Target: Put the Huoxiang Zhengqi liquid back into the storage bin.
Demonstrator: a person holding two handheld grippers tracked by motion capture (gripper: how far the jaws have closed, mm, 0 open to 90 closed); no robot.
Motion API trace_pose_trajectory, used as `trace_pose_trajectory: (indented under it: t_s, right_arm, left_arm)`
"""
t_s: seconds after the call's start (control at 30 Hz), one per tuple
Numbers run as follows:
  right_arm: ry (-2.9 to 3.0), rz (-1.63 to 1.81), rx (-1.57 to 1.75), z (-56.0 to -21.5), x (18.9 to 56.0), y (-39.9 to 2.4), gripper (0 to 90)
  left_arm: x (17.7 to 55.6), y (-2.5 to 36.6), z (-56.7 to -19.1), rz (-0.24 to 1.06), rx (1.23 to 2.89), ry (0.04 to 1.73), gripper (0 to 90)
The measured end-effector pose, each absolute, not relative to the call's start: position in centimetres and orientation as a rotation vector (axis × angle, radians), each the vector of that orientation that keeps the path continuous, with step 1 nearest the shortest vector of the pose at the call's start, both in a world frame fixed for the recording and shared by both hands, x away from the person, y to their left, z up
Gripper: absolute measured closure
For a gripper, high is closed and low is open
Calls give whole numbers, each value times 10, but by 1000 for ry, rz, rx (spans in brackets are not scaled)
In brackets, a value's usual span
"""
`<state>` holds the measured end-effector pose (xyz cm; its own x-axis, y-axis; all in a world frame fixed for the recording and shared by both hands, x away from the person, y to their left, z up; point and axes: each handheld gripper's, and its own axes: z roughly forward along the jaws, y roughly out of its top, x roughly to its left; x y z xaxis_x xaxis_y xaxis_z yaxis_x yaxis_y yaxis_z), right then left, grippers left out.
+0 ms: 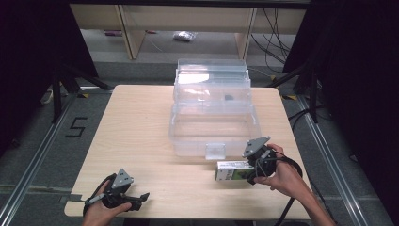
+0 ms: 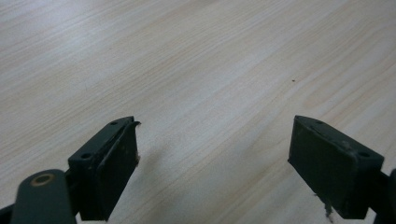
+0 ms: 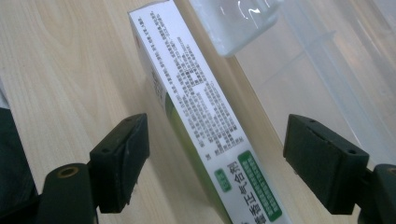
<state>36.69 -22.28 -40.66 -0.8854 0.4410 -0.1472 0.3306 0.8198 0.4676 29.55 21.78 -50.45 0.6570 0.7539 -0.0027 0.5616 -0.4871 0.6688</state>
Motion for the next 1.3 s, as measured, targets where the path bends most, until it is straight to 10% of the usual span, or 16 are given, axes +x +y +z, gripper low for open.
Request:
trace_pose_trajectory:
  t_s: [1.3]
  right_arm:
    - [2989, 331, 455, -435, 396, -188, 424]
  left_arm:
    - [295, 218, -504, 382, 2217, 1016, 151]
